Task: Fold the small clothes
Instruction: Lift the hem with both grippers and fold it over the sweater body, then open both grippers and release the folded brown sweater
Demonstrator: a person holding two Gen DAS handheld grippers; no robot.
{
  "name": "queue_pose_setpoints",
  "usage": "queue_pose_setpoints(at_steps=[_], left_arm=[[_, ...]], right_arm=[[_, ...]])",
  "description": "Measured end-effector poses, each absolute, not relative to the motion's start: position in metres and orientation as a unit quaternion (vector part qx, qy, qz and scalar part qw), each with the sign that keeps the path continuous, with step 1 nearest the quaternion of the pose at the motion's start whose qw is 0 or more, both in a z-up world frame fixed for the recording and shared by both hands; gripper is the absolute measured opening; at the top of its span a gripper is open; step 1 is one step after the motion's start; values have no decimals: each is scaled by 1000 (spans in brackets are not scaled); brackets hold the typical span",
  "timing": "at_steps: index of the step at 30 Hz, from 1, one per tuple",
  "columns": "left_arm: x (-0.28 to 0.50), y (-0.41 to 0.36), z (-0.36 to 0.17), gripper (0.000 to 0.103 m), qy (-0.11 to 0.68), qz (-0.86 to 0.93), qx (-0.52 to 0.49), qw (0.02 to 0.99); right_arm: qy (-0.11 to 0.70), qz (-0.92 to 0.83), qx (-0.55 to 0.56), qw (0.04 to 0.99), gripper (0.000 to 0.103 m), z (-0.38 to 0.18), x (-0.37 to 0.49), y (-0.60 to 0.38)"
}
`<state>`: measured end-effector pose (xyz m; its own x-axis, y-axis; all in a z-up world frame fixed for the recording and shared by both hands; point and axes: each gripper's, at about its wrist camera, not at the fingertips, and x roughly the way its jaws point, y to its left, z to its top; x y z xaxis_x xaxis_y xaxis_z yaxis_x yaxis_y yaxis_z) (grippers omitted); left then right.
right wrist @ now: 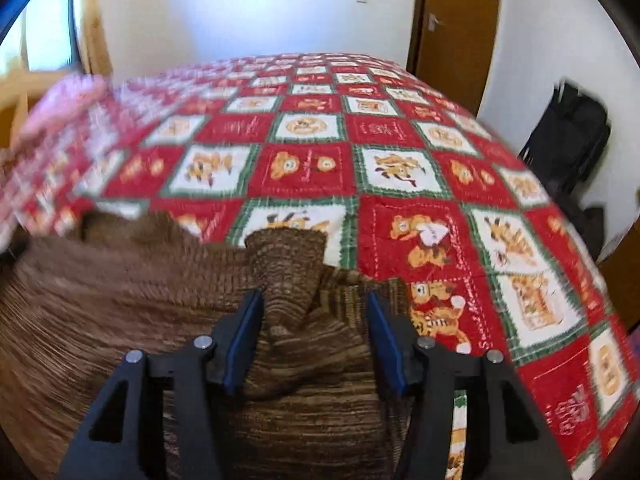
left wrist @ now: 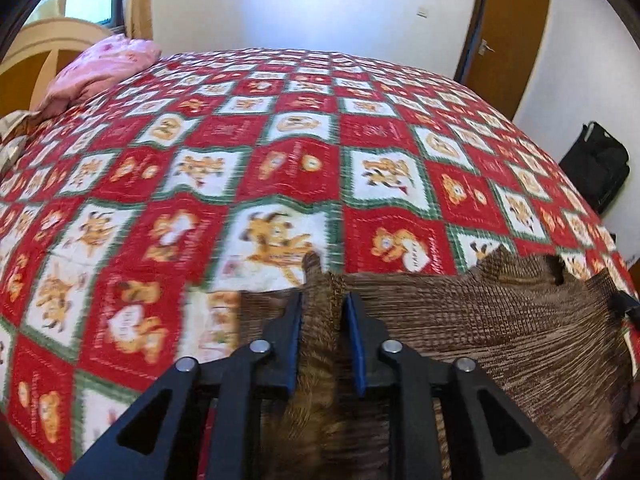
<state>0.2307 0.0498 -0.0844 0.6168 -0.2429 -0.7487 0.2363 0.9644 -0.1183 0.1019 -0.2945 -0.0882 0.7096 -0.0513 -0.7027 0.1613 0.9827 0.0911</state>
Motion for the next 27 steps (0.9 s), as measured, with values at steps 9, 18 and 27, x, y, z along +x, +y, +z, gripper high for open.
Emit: queue_pose_setpoints(at_steps=[9,18,27], left_arm=[[159,98,-58,23,405,-128,33,905],[77,71,-67,23,394,-192,31,898],[68,83,-99,23,422,-175,33,889]], right_arm=[[376,-75,109,917,58,-40,-14,-322],[458,-48,95,883,43,-96,-67,-284],[470,-45,60,879,10,-100,-95,-276]])
